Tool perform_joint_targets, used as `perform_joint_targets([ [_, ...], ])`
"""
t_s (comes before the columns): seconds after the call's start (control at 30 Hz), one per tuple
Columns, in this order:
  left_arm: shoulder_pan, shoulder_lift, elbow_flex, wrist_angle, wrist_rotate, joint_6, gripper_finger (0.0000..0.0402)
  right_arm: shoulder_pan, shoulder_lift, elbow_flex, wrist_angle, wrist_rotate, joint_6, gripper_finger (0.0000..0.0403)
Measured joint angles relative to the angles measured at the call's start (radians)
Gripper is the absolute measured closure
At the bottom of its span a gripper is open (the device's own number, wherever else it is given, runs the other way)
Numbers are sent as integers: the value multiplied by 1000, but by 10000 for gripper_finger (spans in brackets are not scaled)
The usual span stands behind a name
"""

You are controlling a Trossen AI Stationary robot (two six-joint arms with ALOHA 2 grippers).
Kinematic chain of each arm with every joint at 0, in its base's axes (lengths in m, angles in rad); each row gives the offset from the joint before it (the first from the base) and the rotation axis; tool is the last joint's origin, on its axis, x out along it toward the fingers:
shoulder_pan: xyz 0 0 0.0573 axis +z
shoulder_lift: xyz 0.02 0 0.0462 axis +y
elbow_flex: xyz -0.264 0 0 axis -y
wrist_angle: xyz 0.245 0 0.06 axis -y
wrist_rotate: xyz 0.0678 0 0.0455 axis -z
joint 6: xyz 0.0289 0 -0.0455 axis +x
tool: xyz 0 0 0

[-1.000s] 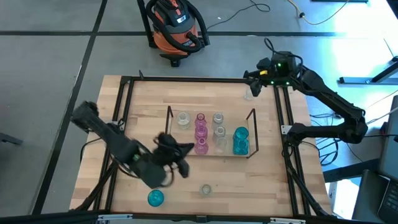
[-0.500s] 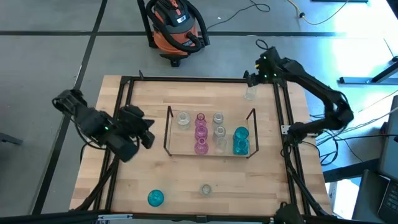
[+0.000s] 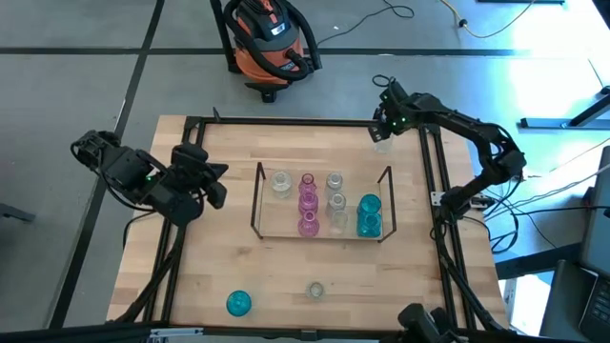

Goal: Sort vases onto shelf
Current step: Put the transparent vase aligned with the other transparent vase on the shelf

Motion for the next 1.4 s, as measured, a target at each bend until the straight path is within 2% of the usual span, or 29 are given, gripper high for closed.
perform_joint_targets([
  [0.17,8,-1,0,0,5,17,401,2,0,-11,-13,13,9,217],
  [0.47,8,-1,0,0,8,17,401,-2,-1,-112,46,1,26,219],
  [0.73,8,-1,0,26,11,11,401,-1,-10,-146,147,-37,55,269],
  [0.87,8,-1,0,42,24,-8,401,-1,-24,-149,146,-50,59,274],
  [1.2,8,0,0,61,35,-8,401,-1,-27,-149,236,-85,85,224],
  [1.4,8,0,0,64,35,-8,401,-1,-27,-149,296,-50,87,199],
])
